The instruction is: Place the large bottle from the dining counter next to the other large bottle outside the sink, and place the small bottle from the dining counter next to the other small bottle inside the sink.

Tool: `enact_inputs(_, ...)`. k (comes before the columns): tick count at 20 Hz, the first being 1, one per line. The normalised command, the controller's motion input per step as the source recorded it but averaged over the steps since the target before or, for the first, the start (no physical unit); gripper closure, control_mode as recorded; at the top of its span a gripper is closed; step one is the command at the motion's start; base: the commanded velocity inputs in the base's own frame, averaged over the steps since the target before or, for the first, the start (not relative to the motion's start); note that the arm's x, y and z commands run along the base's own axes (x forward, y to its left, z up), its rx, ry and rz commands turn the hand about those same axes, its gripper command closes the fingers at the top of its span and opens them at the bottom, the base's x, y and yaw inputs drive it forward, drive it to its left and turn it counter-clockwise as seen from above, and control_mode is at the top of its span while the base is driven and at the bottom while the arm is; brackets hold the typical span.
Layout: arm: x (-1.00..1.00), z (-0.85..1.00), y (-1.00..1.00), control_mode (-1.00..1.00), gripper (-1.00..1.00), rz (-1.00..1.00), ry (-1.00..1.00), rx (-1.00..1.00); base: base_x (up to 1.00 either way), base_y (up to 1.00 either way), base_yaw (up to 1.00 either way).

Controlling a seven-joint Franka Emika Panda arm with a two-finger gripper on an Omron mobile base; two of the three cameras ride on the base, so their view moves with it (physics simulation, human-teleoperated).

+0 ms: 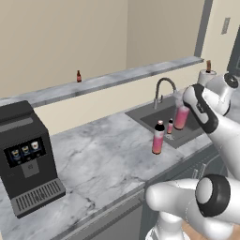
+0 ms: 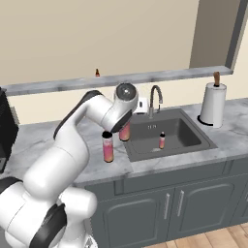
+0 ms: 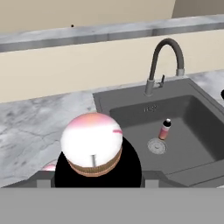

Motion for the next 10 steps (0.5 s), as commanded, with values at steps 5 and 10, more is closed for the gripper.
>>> enact_inputs(5,0.00,-0.18,-0.05,-1.00,1.00,0.10,0.00,0.00,0.00,0.00,0.00)
enact_inputs(10,0.00,-0.22,0.00,-1.00,1.00,0.12,0.05,-0.02,0.00,0.00,0.00)
